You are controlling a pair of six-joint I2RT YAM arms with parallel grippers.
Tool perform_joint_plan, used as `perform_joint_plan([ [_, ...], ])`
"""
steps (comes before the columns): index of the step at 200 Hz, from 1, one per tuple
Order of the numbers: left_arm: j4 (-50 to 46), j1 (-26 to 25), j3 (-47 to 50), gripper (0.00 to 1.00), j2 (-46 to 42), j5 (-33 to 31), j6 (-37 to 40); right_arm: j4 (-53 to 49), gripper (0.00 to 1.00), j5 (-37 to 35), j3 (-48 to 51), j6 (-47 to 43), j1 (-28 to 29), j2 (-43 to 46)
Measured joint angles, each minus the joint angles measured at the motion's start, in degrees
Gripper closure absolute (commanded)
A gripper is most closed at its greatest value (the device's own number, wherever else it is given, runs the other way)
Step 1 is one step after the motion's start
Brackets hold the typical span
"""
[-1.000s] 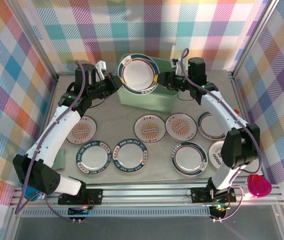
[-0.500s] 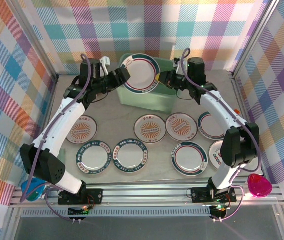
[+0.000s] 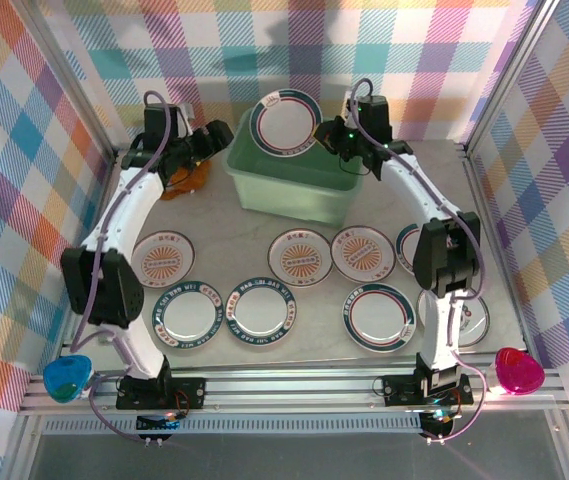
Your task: Place the plates into the plastic bin on the countertop
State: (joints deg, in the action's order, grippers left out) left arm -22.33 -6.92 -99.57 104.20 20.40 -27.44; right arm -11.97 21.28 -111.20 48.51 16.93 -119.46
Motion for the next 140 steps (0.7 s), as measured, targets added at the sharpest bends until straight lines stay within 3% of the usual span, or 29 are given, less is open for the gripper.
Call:
perform_joint_plan([
  [46, 0.1, 0.5, -4.9, 0.15, 11.5, 3.5, 3.2, -5.8, 1.0, -4.2, -7.1, 0.1, 0.3, -6.1],
  [96, 2.1, 0.5, -4.8, 0.16, 14.1, 7.4, 4.3, -10.1, 1.0, -5.5, -10.3, -0.1, 1.2, -9.1],
  [140, 9.8, -0.1, 0.9, 0.4, 13.9, 8.9, 3.8, -13.9, 1.0, -5.1, -13.7, -1.1, 2.2, -12.2],
])
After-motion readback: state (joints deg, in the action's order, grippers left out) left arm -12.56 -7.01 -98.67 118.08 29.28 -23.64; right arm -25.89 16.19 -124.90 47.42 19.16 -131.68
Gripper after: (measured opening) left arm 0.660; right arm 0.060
